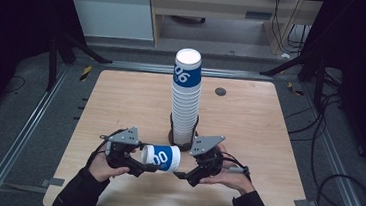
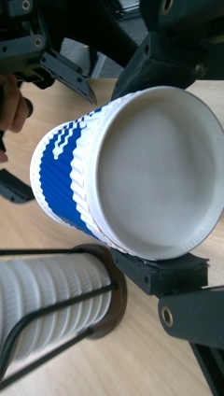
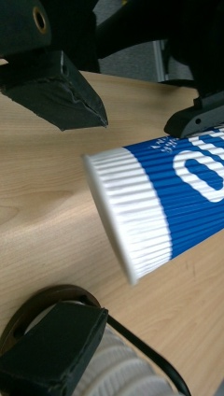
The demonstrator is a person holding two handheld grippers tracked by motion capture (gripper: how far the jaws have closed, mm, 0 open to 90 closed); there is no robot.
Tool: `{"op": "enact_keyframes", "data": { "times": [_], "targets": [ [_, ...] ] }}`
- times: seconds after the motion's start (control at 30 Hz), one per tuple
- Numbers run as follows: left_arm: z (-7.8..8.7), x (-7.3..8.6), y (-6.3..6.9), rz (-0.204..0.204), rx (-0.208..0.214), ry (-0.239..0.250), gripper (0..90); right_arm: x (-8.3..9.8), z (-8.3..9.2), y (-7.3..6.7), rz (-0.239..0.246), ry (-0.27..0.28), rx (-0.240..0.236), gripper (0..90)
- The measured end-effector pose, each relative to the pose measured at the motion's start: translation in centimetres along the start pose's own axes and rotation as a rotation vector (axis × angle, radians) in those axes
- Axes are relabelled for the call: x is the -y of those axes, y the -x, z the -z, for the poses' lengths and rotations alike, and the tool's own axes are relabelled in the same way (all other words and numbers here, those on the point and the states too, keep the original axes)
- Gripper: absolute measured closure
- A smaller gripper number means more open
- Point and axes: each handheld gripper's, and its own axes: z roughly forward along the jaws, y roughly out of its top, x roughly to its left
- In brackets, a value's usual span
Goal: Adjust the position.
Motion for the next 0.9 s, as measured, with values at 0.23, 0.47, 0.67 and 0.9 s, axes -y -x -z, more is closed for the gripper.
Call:
{"op": "enact_keyframes", "data": {
  "times": [0.23, 0.47, 0.67, 0.9],
  "targets": [
    [1.5, 0.1, -0.6, 0.022, 0.03, 0.147, 25.7, 0.2, 0.6, 0.6, -0.046, 0.049, -0.021, 7.0],
    [1.5, 0.0, -0.2, 0.015, 0.099, 0.223, 25.7, 0.3, 0.7, 0.8, -0.091, 0.114, -0.08, 6.4],
    [0.7, -0.2, 0.5, -0.003, 0.148, 0.217, 25.8, 0.2, 0.6, 0.5, -0.1, 0.149, -0.137, 6.0],
    [-0.1, -0.3, 1.1, -0.027, 0.176, 0.182, 25.8, 0.0, 0.2, 0.1, -0.087, 0.15, -0.178, 6.6]
  ]
}}
